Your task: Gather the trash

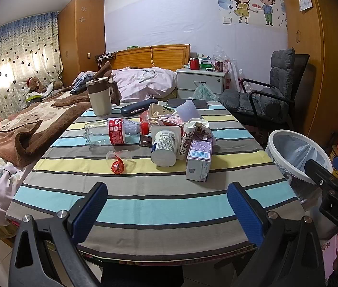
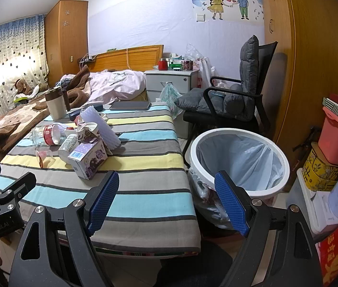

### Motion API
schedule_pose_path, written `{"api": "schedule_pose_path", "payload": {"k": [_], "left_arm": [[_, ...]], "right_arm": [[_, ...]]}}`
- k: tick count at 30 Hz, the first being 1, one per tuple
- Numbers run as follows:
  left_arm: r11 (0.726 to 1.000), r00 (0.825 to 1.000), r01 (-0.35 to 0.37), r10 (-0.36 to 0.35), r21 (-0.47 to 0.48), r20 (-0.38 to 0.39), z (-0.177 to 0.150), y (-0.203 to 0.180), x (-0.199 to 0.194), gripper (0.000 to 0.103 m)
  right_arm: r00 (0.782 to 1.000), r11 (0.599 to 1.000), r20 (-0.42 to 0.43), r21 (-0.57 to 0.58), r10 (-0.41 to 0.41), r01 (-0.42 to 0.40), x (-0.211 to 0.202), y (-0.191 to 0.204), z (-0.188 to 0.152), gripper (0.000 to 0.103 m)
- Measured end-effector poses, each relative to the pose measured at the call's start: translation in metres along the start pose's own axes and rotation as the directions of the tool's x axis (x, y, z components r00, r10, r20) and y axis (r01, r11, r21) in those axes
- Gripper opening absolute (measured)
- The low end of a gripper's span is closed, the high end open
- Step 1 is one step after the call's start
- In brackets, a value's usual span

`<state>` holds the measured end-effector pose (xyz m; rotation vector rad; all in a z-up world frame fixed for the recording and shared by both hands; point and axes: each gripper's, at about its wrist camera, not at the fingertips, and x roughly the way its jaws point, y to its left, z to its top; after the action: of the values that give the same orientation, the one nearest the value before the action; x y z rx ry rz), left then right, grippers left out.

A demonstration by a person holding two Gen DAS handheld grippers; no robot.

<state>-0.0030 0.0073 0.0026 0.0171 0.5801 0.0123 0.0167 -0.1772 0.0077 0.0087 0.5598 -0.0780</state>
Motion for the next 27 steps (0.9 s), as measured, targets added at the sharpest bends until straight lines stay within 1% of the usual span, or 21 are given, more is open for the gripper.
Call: {"api": "schedule_pose_path", "payload": {"k": [9,13,16,19,21,23,25,27], "left_arm": [[1.0,1.0,0.0,0.0,-0.002,-0.001,0.0,0.001,0.0,0.102],[1.0,1.0,0.013,-0.013,-0.014,-0.013,0.0,0.008,0.002,0.102],[0.999,0.999,0.022,-0.023,-0.032,-0.027,0.001,0.02,0.007,0.102],[0.999,0.999,-0.014,0.013,-0.032,-0.045,0.002,0.033,0.015,0.102],[0.999,0.998,-0.019,0.017,-0.03,-0.064,0.002,0.044,0.023,0.102],[0.998,0.996,-0.011,0.006,-0.054,-0.086,0.002,0.057,0.03,0.102],[0.996,0.996,0.006,-0.015,-0.094,-0.089,0.0,0.072,0.034,0.102],[0.994,0.996,-0.015,0.004,-0.112,-0.094,0.0,0.086,0.038,0.102]], "right_arm": [[1.0,1.0,0.0,-0.001,-0.001,0.001,0.0,0.001,0.0,0.083],[1.0,1.0,-0.004,0.001,0.011,-0.011,0.001,0.002,0.0,0.083],[0.999,0.999,0.003,0.011,0.041,-0.041,0.006,0.003,0.003,0.083],[0.997,0.997,0.002,0.013,0.077,-0.077,0.014,0.009,0.005,0.083],[0.995,0.995,-0.003,0.001,0.104,-0.104,0.022,0.015,0.008,0.083],[0.991,0.991,-0.013,-0.001,0.136,-0.136,0.029,0.022,0.011,0.083],[0.984,0.985,-0.038,0.002,0.171,-0.171,0.038,0.031,0.013,0.083],[0.98,0.981,-0.044,-0.007,0.195,-0.196,0.043,0.04,0.014,0.083]]}}
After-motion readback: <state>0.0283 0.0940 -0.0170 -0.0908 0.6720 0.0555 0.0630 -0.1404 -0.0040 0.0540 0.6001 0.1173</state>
